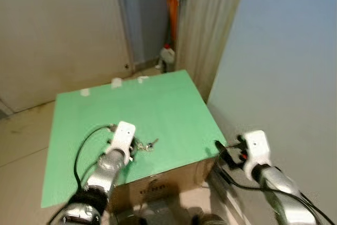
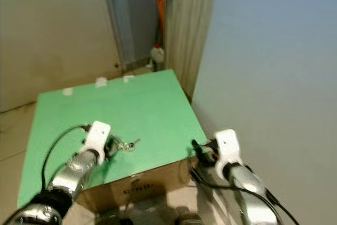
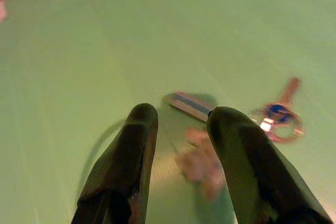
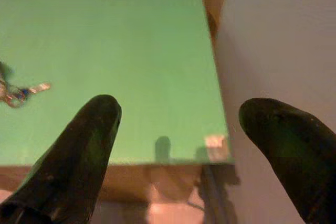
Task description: Hang keys on a hook
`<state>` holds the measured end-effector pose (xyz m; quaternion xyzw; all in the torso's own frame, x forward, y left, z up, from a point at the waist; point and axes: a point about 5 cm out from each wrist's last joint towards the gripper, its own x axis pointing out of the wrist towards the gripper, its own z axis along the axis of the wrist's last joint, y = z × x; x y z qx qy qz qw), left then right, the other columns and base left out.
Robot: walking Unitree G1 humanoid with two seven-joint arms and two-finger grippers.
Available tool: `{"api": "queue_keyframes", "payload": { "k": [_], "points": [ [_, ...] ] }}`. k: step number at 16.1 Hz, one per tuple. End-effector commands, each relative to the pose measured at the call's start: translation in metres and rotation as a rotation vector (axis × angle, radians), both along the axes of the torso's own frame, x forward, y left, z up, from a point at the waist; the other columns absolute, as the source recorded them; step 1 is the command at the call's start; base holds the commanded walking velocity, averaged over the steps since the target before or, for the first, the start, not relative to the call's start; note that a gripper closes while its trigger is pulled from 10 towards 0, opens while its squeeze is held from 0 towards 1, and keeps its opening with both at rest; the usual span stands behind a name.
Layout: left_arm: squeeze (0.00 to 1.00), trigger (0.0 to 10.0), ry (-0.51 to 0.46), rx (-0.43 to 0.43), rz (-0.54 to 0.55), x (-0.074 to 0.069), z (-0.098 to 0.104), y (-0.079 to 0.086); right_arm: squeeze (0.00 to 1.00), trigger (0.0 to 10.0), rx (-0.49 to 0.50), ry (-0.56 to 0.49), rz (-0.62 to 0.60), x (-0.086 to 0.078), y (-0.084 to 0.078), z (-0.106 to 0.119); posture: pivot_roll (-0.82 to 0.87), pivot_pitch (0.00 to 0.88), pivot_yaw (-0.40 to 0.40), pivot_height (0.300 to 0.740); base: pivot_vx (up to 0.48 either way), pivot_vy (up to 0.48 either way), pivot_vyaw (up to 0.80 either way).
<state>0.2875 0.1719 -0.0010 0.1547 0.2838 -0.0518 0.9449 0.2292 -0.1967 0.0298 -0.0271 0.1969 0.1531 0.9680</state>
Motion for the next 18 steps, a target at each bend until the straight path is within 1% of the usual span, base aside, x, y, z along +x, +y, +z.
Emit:
{"api": "queue_keyframes", "payload": {
  "k": [1, 2, 4, 5, 10, 12, 14, 17, 18],
  "points": [
    [0.0, 10.0, 0.019, 0.046, 0.027, -0.001, -0.003, 0.006, 0.0, 10.0, -0.003, 0.008, -0.013, -0.006, -0.008, 0.003, -0.34, 0.181, 0.009, 0.74, 0.0, 0.0, 0.0],
    [0.0, 10.0, 0.019, 0.089, 0.053, 0.003, -0.002, 0.014, 0.0, 10.0, -0.017, 0.025, -0.039, -0.016, -0.017, 0.005, -0.36, 0.198, 0.003, 0.74, 0.0, 0.0, 0.0],
    [0.0, 10.0, 0.021, 0.084, 0.081, 0.005, 0.0, 0.019, 0.0, 10.0, -0.025, 0.033, -0.045, -0.022, -0.021, 0.007, -0.37, 0.206, 0.009, 0.74, 0.0, 0.0, 0.0],
    [0.0, 10.0, 0.026, 0.073, 0.089, 0.005, 0.0, 0.018, 0.0, 10.0, -0.024, 0.039, -0.054, -0.024, -0.022, 0.008, -0.37, 0.207, 0.013, 0.74, 0.0, 0.0, 0.0],
    [0.0, 10.0, 0.07, 0.034, 0.1, 0.005, -0.005, 0.011, 0.0, 10.0, -0.006, 0.059, -0.055, -0.03, -0.015, 0.007, -0.38, 0.214, 0.019, 0.74, 0.0, 0.0, 0.0],
    [0.0, 10.0, 0.085, 0.024, 0.117, 0.005, -0.006, 0.011, 0.0, 10.0, -0.005, 0.067, -0.054, -0.031, -0.014, 0.008, -0.38, 0.214, 0.018, 0.74, 0.0, 0.0, 0.0],
    [0.0, 10.0, 0.113, -0.011, 0.126, 0.003, -0.009, 0.006, 0.0, 10.0, -0.006, 0.07, -0.057, -0.031, -0.015, 0.009, -0.38, 0.214, 0.016, 0.74, 0.0, 0.0, 0.0],
    [0.0, 10.0, 0.185, -0.093, 0.164, -0.003, -0.018, 0.001, 0.0, 10.0, -0.004, 0.078, -0.056, -0.031, -0.014, 0.01, -0.38, 0.211, 0.015, 0.74, 0.0, 0.0, 0.0],
    [0.0, 10.0, 0.185, -0.081, 0.161, -0.003, -0.018, 0.002, 0.0, 10.0, -0.003, 0.08, -0.054, -0.031, -0.014, 0.009, -0.38, 0.209, 0.016, 0.74, 0.0, 0.0, 0.0]
  ]
}}
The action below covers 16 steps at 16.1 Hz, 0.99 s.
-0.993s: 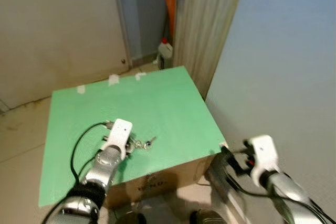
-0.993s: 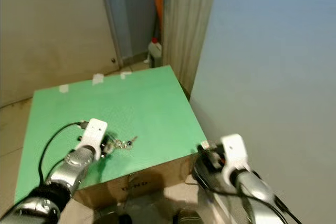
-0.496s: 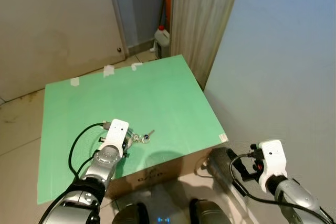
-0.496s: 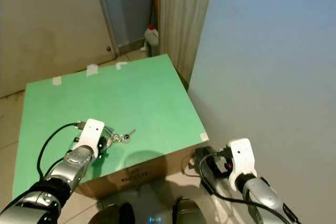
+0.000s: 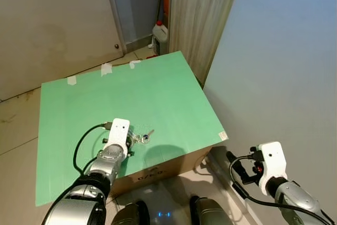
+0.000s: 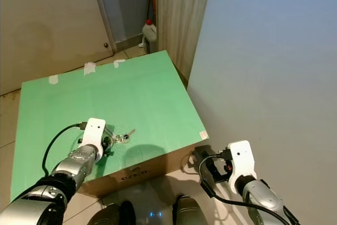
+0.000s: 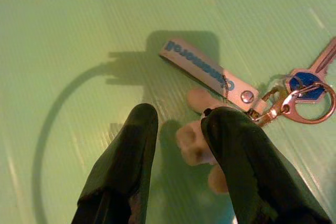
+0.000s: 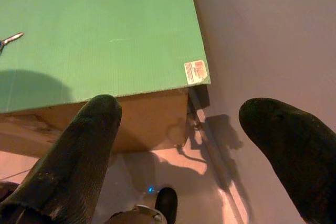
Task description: Hang keys on a hook
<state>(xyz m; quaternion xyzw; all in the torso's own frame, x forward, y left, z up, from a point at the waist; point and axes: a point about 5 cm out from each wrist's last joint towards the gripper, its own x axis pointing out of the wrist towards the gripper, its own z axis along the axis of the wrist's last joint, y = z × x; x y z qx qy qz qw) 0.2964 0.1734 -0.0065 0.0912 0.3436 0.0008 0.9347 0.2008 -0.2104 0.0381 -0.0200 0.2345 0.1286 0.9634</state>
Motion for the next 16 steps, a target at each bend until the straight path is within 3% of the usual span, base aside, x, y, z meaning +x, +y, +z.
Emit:
{"api": "queue_keyframes", "payload": {
  "k": [1, 5, 6, 7, 8, 10, 11, 15, 16],
  "points": [
    [0.0, 10.0, 0.086, -0.006, 0.007, -0.013, -0.014, 0.0, 0.0, 10.0, 0.003, 0.006, 0.001, -0.002, 0.001, 0.001, -0.38, 0.205, 0.016, 0.74, 0.0, 0.0, 0.0],
    [0.0, 10.0, 0.191, -0.161, 0.083, -0.024, -0.024, -0.002, 0.0, 10.0, 0.002, 0.006, 0.005, 0.001, 0.002, 0.001, -0.38, 0.195, 0.019, 0.74, 0.0, 0.0, 0.0],
    [0.0, 8.1, 0.229, -0.253, 0.119, -0.029, -0.028, -0.006, 0.0, 10.0, 0.002, 0.007, 0.006, 0.001, 0.002, 0.001, -0.38, 0.191, 0.016, 0.74, 0.0, 0.0, 0.0],
    [0.0, 10.0, 0.275, -0.379, 0.197, -0.035, -0.033, -0.011, 0.0, 10.0, 0.002, 0.009, 0.017, -0.001, 0.004, 0.002, -0.39, 0.191, 0.016, 0.74, 0.0, 0.0, 0.0],
    [0.0, 10.0, 0.302, -0.466, 0.249, -0.039, -0.036, -0.015, 0.0, 10.0, 0.002, 0.009, 0.02, -0.002, 0.005, 0.003, -0.39, 0.197, 0.017, 0.74, 0.0, 0.0, 0.0],
    [0.0, 10.0, 0.328, -0.523, 0.305, -0.045, -0.04, -0.016, 0.0, 10.0, 0.003, 0.012, 0.01, -0.003, 0.003, 0.002, -0.39, 0.205, 0.019, 0.74, 0.0, 0.0, 0.0],
    [0.0, 0.0, 0.341, -0.524, 0.332, -0.05, -0.044, -0.013, 0.0, 10.0, 0.006, 0.014, 0.008, -0.003, 0.005, 0.002, -0.39, 0.215, 0.022, 0.74, 0.0, 0.0, 0.0],
    [0.0, 0.0, 0.324, -0.421, 0.311, -0.051, -0.044, -0.002, 0.0, 10.0, 0.015, 0.013, 0.008, -0.003, 0.009, 0.003, -0.38, 0.225, 0.029, 0.74, 0.0, 0.0, 0.0],
    [0.0, 0.0, 0.317, -0.432, 0.287, -0.049, -0.043, -0.005, 0.0, 10.0, 0.015, 0.015, 0.005, -0.004, 0.008, 0.002, -0.38, 0.227, 0.03, 0.74, 0.0, 0.0, 0.0]
  ]
}}
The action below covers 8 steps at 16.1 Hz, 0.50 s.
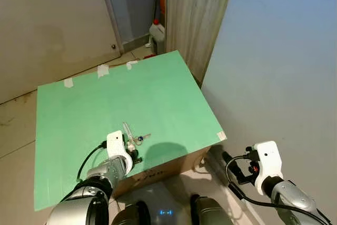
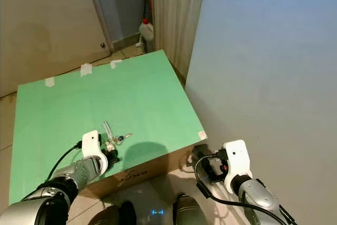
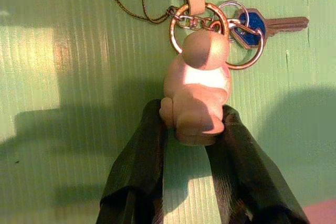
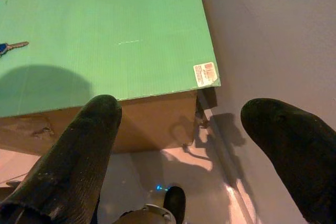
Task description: Hang keys on a hook
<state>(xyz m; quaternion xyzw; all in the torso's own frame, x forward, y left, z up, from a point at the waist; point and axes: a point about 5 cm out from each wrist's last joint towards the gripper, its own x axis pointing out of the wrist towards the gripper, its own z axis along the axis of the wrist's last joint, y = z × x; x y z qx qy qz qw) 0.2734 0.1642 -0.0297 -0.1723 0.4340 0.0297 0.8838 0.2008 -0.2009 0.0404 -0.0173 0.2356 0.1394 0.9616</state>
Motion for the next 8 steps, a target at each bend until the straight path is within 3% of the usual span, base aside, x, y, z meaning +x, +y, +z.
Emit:
{"api": "queue_keyframes", "payload": {
  "k": [1, 3, 4, 5, 8],
  "points": [
    [0.0, 0.0, 0.1, 0.032, -0.028, -0.023, -0.018, 0.001, 0.0, 10.0, 0.004, 0.016, -0.018, -0.005, -0.002, -0.002, -0.37, 0.228, 0.031, 0.74, 0.0, 0.0, 0.0],
    [0.0, 0.0, 0.052, 0.116, -0.087, -0.018, -0.015, 0.002, 0.0, 10.0, 0.003, 0.02, -0.017, -0.004, -0.001, -0.003, -0.37, 0.228, 0.031, 0.74, 0.0, 0.0, 0.0],
    [0.0, 0.0, -0.05, 0.265, -0.217, -0.007, -0.006, 0.001, 0.0, 10.0, 0.007, 0.019, -0.017, -0.003, 0.0, -0.002, -0.37, 0.226, 0.031, 0.74, 0.0, 0.0, 0.0],
    [0.0, 0.0, -0.136, 0.338, -0.286, 0.002, 0.002, -0.002, 0.0, 10.0, 0.009, 0.019, -0.017, -0.003, 0.0, -0.002, -0.36, 0.224, 0.03, 0.74, 0.0, 0.0, 0.0],
    [0.0, 0.0, -0.256, 0.353, -0.299, 0.011, 0.016, -0.009, 0.0, 10.0, 0.009, 0.024, -0.015, -0.003, -0.001, -0.004, -0.35, 0.222, 0.024, 0.74, 0.0, 0.0, 0.0]
  ]
}}
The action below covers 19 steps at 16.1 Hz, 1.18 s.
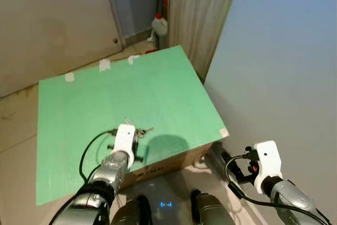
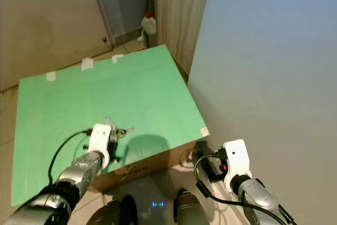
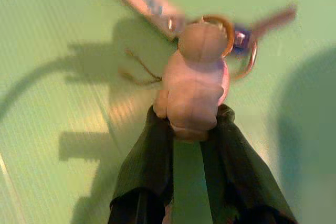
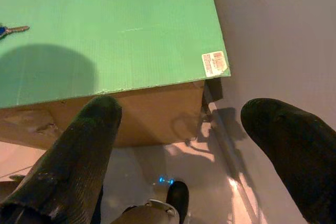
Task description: Hang keys on a hook
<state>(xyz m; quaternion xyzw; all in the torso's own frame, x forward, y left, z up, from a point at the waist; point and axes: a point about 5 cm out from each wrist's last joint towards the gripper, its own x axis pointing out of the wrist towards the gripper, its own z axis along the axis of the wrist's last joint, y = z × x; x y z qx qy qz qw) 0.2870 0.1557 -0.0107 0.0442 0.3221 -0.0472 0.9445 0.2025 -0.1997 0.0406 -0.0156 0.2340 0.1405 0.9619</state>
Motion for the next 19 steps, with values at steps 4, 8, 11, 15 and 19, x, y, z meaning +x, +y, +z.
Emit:
{"api": "queue_keyframes", "payload": {
  "k": [4, 8, 11, 15, 19],
  "points": [
    [0.0, 0.0, -0.213, -0.004, -0.076, 0.003, 0.033, -0.014, 0.0, 10.0, 0.008, 0.036, -0.004, -0.001, -0.002, -0.006, -0.33, 0.21, 0.018, 0.74, 0.0, 0.0, 0.0],
    [0.0, 0.0, -0.453, -0.005, -0.144, 0.011, 0.08, -0.014, 0.0, 10.0, 0.014, 0.027, 0.005, 0.006, 0.001, -0.007, -0.31, 0.185, 0.023, 0.74, 0.0, 0.0, 0.0],
    [0.0, 0.0, -0.618, -0.006, -0.161, 0.009, 0.118, 0.009, 0.0, 10.0, 0.074, -0.049, -0.023, 0.026, 0.012, 0.001, -0.27, 0.142, 0.05, 0.74, 0.0, 0.0, 0.0],
    [0.0, 0.0, -0.685, -0.068, -0.167, -0.002, 0.142, 0.014, 0.0, 10.0, 0.093, -0.227, -0.087, 0.057, 0.023, 0.022, -0.23, 0.067, 0.099, 0.74, 0.0, 0.0, 0.0],
    [0.0, 0.0, -0.696, -0.129, -0.116, -0.021, 0.139, 0.015, 0.0, 10.0, 0.143, -0.342, -0.101, 0.072, 0.037, 0.045, -0.2, 0.018, 0.116, 0.74, 0.0, 0.0, 0.0]
  ]
}}
